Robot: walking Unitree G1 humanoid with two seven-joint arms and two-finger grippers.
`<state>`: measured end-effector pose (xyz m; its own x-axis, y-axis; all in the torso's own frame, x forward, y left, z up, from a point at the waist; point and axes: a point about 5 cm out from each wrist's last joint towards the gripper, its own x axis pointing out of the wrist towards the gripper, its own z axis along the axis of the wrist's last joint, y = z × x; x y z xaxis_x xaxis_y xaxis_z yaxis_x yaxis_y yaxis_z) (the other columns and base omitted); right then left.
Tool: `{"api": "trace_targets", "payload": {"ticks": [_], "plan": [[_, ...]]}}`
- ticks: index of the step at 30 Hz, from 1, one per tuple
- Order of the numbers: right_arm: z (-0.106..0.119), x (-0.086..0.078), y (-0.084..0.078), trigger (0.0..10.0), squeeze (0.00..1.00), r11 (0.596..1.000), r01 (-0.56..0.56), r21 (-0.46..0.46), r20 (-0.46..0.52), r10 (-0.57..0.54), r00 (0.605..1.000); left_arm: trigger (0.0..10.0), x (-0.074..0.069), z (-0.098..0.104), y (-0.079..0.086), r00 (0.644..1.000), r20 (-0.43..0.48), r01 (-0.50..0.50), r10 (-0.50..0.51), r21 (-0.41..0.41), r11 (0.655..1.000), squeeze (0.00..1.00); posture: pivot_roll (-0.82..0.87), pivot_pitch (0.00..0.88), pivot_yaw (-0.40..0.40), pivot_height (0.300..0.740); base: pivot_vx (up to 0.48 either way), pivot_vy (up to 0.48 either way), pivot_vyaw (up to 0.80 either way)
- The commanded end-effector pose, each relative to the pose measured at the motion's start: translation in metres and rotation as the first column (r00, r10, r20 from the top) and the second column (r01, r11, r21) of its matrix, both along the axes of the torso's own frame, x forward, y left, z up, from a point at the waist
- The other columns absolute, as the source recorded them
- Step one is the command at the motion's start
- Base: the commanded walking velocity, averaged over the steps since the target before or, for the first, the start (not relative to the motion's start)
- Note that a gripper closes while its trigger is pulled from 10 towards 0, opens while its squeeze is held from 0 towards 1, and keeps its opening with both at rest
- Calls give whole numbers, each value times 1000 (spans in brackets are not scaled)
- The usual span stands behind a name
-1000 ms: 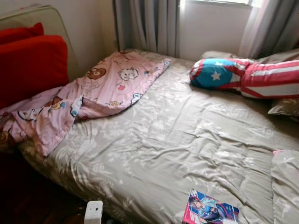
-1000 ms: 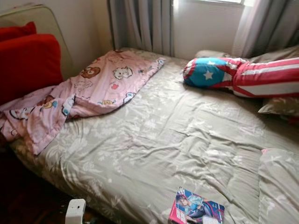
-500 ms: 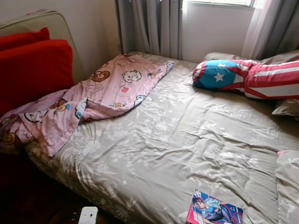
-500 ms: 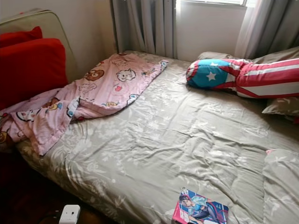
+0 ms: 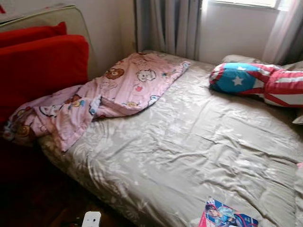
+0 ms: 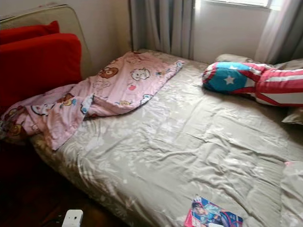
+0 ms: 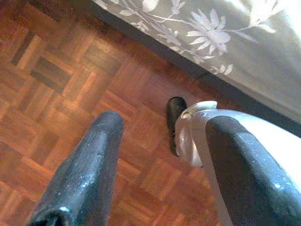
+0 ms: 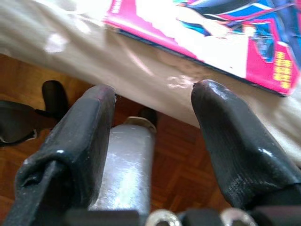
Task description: Clean up the room
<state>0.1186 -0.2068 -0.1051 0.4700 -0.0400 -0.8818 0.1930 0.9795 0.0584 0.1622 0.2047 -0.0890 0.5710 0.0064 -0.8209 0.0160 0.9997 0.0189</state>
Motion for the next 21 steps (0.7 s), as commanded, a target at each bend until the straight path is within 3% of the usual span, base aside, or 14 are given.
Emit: {"api": "trace_targets", "payload": {"ticks": [1,21], "plan": [[-1,-4,1,10000,0,1000,1,1,-9,-1,1000,10000,-6,-2,3,1000,-28,8,-8,8,1000,0,-23,0,6,740,0,465,0],[-2,-6,2,10000,0,1000,-14,2,-15,14,1000,10000,-8,-2,6,999,-32,13,-12,15,1000,0,-17,0,9,740,0,458,0]]}}
